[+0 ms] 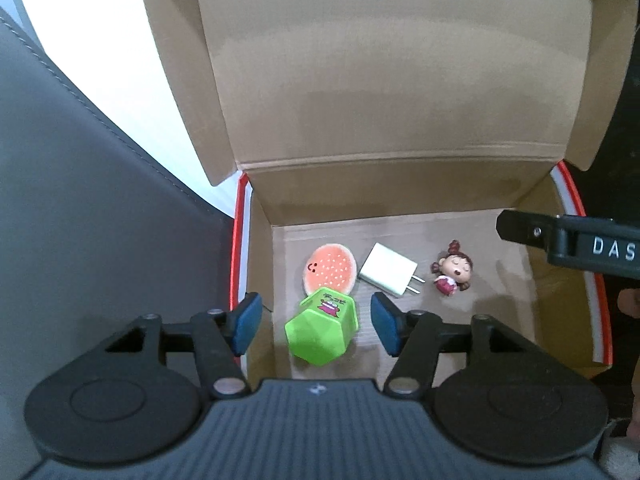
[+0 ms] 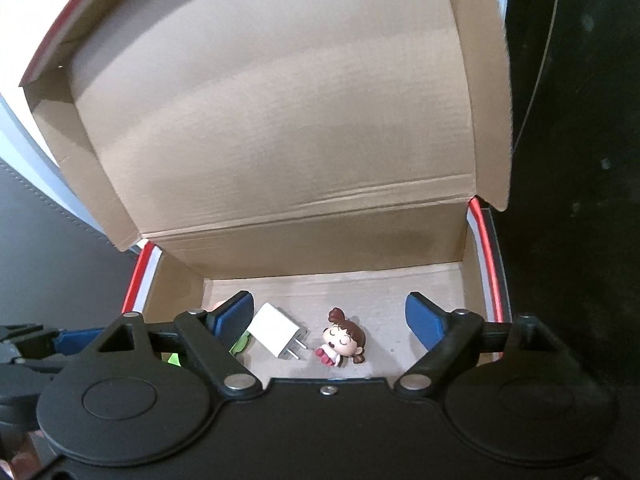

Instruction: Organize objects

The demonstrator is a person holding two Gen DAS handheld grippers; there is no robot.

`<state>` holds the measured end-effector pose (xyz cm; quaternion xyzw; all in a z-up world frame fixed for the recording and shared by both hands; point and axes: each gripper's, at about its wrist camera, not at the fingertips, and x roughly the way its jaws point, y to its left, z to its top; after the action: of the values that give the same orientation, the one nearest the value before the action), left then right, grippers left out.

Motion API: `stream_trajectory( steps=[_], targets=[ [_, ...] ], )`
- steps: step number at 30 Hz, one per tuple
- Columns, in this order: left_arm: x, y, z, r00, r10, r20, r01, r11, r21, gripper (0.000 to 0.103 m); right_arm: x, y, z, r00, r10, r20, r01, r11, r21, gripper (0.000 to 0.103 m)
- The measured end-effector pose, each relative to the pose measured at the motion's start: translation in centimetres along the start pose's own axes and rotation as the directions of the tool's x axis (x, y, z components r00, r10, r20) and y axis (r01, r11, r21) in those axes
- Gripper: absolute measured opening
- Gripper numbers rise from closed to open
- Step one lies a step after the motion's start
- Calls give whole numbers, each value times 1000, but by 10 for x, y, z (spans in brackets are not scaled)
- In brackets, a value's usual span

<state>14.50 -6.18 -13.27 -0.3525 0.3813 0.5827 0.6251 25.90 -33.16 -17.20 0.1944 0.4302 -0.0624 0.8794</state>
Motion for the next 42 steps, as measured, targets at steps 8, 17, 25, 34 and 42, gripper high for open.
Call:
stream_trajectory(
  steps=[8,17,25,34,42],
  targets=[
    [-31,5,-5,999,4,38,-3,999,-37,84,-37,4,-4,1000,-15,26,16,999,-40,99],
    [-67,7,-17,995,22,101,-18,999,-41,103,-71,8,-10,997,-22,69,26,998,-64,103],
    [-99,8,-25,989,5,147,1,999,-41,103,-112,15,-15,992,-29,122,39,996,-76,103],
    [-131,6,-39,981,1,193,7,999,-39,103,-150,16,-27,987,-2,159,15,997,-81,103],
    [-159,8,-56,974,-23,224,31,999,-31,103,-168,19,-43,987,12,158,4,995,-101,103]
  ],
)
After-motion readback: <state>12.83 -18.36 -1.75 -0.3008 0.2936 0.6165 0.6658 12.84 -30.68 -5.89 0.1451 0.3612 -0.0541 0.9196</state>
